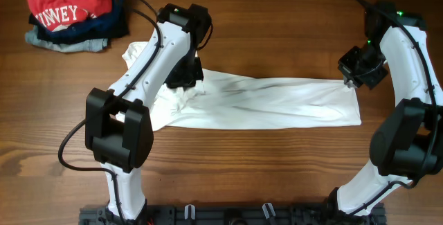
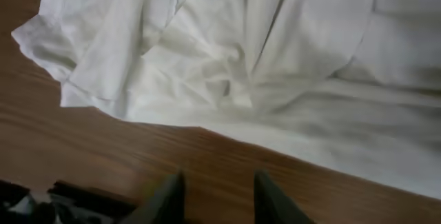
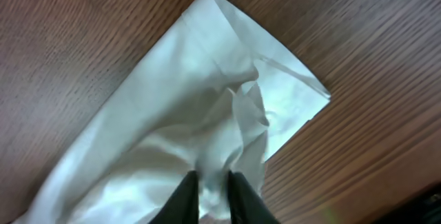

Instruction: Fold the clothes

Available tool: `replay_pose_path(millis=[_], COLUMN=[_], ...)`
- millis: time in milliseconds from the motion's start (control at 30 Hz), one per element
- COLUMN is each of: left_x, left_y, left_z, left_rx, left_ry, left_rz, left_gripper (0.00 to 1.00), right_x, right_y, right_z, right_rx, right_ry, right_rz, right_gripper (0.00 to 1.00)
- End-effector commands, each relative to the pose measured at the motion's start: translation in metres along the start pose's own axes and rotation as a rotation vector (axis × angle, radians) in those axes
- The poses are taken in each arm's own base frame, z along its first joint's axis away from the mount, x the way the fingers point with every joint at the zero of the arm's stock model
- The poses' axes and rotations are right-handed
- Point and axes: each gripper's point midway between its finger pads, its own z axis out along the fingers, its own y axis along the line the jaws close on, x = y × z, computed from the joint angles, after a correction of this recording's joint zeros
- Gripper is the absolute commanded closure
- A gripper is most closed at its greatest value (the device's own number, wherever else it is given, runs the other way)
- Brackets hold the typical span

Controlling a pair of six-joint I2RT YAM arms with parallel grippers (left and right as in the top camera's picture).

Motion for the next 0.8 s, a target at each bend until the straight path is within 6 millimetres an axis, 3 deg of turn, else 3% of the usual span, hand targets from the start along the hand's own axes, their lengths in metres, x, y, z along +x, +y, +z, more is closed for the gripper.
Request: replay_pose_path(millis=[0, 67, 133, 267, 400, 433, 500, 633, 767], left_x=[0.004, -0.023, -0.049, -0.079, -0.127, -0.137, -0.156, -0.174, -0.185], left_y=[-0.003, -0.021, -0.038, -0.057, -0.08, -0.08, -0.073, -0.055, -0.057], left_z=[-0.002, -0.004, -0.01, -0.011, -0.005, -0.002, 0.009, 0.023, 0.043], left_rx=[0.017, 0.09, 0.154, 0.212, 0.274, 0.273, 0.253, 0.205, 0.191], left_ry=[0.014, -0.099, -0.211, -0.317, -0.455, -0.478, -0.508, -0.525, -0.524], left_rz=[0.014, 0.044, 0.082, 0.093, 0.061, 0.044, -0.022, -0.089, -0.063], left_gripper=[0.26, 0.29, 0.3, 0.3, 0.32, 0.28, 0.32, 0.37, 0.37], right_x=[-0.001, -0.003, -0.004, -0.001, 0.008, 0.011, 0.015, 0.018, 0.019], right_y=[0.002, 0.005, 0.007, 0.018, 0.032, 0.034, 0.039, 0.046, 0.047], right_z=[0.002, 0.002, 0.002, 0.001, 0.0, -0.001, -0.001, -0.001, -0.001], right_rx=[-0.014, -0.027, -0.035, -0.095, -0.153, -0.153, -0.148, -0.153, -0.153], right_ry=[0.002, -0.006, -0.01, 0.009, 0.036, 0.034, 0.032, 0.024, 0.023], right_rz=[-0.046, -0.047, -0.079, -0.132, -0.201, -0.23, -0.248, -0.271, -0.275], right_gripper=[0.58, 0.43, 0.01, 0.01, 0.01, 0.0, 0.01, 0.0, 0.0])
